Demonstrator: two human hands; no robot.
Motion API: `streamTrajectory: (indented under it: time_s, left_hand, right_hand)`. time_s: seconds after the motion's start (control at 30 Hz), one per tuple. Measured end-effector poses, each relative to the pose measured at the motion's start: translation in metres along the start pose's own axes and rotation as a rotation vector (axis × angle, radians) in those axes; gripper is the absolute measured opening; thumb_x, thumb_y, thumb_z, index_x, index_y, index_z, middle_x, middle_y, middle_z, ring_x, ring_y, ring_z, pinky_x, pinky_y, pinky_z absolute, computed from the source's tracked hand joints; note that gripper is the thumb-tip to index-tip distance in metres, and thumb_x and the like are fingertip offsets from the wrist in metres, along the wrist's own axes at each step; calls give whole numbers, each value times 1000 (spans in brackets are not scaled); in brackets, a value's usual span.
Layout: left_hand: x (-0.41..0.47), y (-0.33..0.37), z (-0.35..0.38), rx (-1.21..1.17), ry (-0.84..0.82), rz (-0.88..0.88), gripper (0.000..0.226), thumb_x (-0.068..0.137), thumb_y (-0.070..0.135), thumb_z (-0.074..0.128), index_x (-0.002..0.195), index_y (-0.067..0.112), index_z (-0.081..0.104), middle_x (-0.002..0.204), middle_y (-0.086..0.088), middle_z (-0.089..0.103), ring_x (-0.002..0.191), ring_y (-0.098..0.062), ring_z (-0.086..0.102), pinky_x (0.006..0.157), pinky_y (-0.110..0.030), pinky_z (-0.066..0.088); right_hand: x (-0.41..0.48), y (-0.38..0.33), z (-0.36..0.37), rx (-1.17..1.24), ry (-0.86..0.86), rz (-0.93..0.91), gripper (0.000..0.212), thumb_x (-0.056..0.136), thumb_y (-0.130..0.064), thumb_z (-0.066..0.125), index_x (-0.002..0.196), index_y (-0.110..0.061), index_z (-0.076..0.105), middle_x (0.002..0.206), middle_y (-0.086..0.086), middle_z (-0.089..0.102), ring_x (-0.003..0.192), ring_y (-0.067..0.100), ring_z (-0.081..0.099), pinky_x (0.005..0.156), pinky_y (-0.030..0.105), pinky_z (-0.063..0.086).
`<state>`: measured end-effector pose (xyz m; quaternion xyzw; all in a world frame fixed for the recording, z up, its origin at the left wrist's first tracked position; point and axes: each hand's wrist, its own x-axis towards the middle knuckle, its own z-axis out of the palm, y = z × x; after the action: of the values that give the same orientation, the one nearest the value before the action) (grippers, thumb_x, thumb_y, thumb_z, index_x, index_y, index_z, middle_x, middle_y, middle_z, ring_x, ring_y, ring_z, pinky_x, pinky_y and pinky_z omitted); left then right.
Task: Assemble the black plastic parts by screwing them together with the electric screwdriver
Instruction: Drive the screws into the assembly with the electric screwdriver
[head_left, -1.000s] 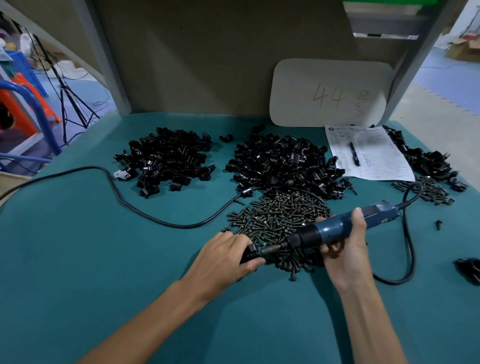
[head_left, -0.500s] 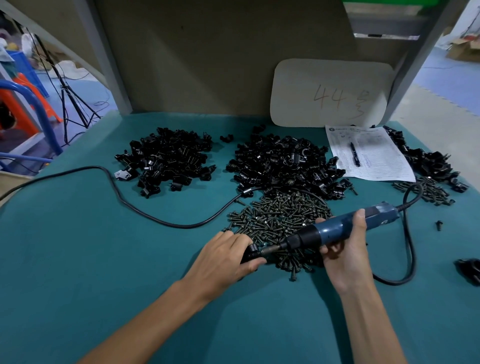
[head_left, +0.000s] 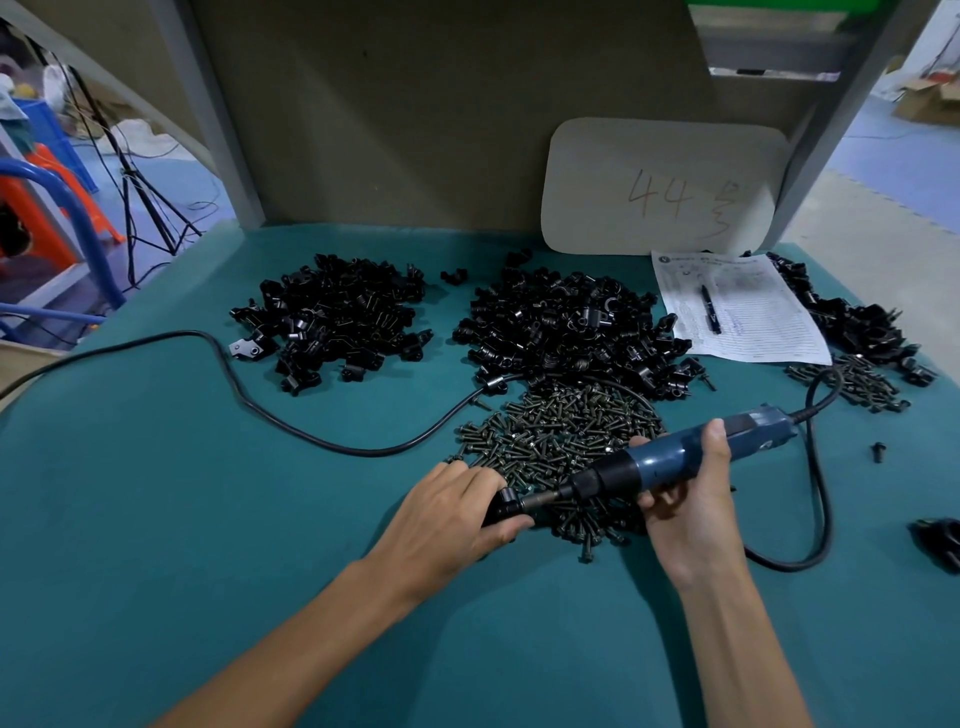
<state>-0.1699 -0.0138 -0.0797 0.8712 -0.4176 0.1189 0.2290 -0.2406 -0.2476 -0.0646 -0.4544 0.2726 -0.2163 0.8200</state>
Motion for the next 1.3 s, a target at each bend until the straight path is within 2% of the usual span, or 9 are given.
streamTrajectory:
  time_s: [0.37, 0.5, 0.63, 0.83, 0.97, 1.07, 1.17, 1.23, 1.3]
  left_hand:
    - [0, -1, 2, 10, -18, -1, 34, 94, 58, 50, 88, 24, 52, 79, 19, 38, 69, -8, 37, 62, -17, 25]
    - [-1, -6, 4, -53, -137, -123, 46, 92, 71, 32, 95, 28, 49, 80, 20, 46, 78, -8, 41, 65, -23, 28]
    - [-2, -8, 6, -84, -174, -137, 44, 91, 74, 26, 96, 33, 41, 79, 20, 41, 77, -4, 38, 63, -14, 31]
    - [-2, -10, 7, -103, -194, -124, 46, 91, 77, 19, 97, 35, 37, 82, 20, 40, 79, -5, 39, 65, -15, 29]
    - [-3, -7, 5, -105, -178, -88, 54, 92, 81, 10, 97, 34, 36, 80, 20, 38, 77, -5, 37, 64, -16, 30]
    - [-3, -4, 4, -110, -187, -64, 57, 92, 81, 7, 98, 33, 38, 84, 15, 47, 79, -8, 43, 67, -24, 31]
    - [-7, -6, 3, -144, -149, -51, 49, 96, 71, 23, 91, 28, 46, 77, 9, 55, 70, -11, 49, 63, -29, 38]
    - [-11, -8, 2, -172, -67, -58, 40, 97, 59, 34, 85, 25, 50, 69, 8, 56, 62, -11, 50, 57, -25, 37]
    - [-12, -8, 2, -161, -40, -69, 37, 97, 58, 36, 85, 26, 50, 69, 9, 55, 62, -9, 49, 56, -20, 34]
  right_hand:
    - [-1, 0, 0, 3, -3, -3, 61, 78, -73, 57, 112, -21, 55, 90, 5, 76, 68, 8, 66, 51, 21, 46]
    - [-1, 1, 1, 36, -47, -9, 59, 88, -73, 48, 110, -19, 56, 89, 3, 76, 71, 9, 67, 58, 23, 48]
    - [-2, 1, 3, 36, -63, -11, 67, 80, -76, 49, 108, -17, 57, 91, 4, 76, 75, 10, 69, 61, 23, 50]
    - [-2, 1, 0, 94, -105, -22, 70, 79, -79, 42, 107, -16, 57, 93, 5, 76, 82, 12, 71, 63, 21, 55]
    - [-4, -4, -1, 68, -82, -77, 52, 77, -62, 63, 102, -17, 59, 91, 2, 78, 81, 12, 74, 74, 29, 60]
    - [-7, -10, 3, 32, -48, -102, 40, 81, -56, 65, 96, -20, 62, 89, 0, 78, 79, 10, 73, 72, 30, 61]
    - [-10, -25, 1, 70, -19, -117, 41, 82, -57, 61, 99, -19, 58, 83, -3, 76, 77, 9, 73, 75, 30, 62]
    - [-8, -47, -7, 111, 47, -123, 49, 80, -62, 61, 106, -20, 56, 80, -5, 75, 77, 8, 72, 84, 33, 59]
    - [-6, -75, -22, 47, 135, -137, 52, 82, -65, 63, 108, -21, 56, 77, -6, 75, 72, 6, 72, 84, 32, 58]
